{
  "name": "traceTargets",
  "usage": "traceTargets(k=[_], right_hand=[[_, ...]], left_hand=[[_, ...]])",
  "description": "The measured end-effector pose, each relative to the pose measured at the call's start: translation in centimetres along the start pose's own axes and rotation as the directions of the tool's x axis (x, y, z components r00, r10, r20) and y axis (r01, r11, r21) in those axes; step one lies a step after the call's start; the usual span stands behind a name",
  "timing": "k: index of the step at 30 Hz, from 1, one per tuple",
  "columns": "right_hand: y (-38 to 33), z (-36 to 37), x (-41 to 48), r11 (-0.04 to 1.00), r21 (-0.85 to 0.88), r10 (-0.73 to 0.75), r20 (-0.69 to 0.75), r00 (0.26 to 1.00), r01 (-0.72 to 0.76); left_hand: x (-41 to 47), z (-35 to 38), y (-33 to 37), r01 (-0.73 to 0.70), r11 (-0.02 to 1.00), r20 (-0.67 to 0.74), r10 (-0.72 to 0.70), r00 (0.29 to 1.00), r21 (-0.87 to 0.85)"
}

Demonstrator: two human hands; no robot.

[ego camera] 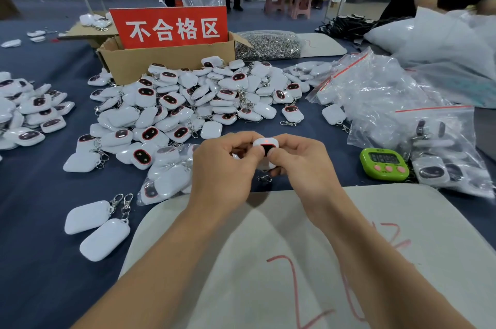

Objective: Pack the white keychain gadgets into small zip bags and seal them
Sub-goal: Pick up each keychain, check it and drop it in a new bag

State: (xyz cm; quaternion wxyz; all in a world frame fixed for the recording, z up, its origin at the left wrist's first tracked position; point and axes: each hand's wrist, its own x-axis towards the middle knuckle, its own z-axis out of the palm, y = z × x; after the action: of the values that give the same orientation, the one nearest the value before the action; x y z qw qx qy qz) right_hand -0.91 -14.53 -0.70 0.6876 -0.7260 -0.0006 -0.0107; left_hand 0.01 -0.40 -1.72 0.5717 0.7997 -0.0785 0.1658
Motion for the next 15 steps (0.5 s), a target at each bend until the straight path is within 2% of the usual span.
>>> traceTargets(k=[3, 15], right_hand=[[0.15, -0.18, -0.07, 0.999, 0.052, 0.010, 0.029, 1.000, -0.011], [0.32, -0.48, -0.05, 0.999, -0.052, -0.009, -0.009, 1.000, 0.009]], left_hand=[[-0.06, 0.12, 0.28, 0.000, 1.000, 0.000, 0.000, 1.000, -0.020], [-0.34, 0.16, 0.72, -0.061, 0.997, -0.018, 0.061, 0.998, 0.046]])
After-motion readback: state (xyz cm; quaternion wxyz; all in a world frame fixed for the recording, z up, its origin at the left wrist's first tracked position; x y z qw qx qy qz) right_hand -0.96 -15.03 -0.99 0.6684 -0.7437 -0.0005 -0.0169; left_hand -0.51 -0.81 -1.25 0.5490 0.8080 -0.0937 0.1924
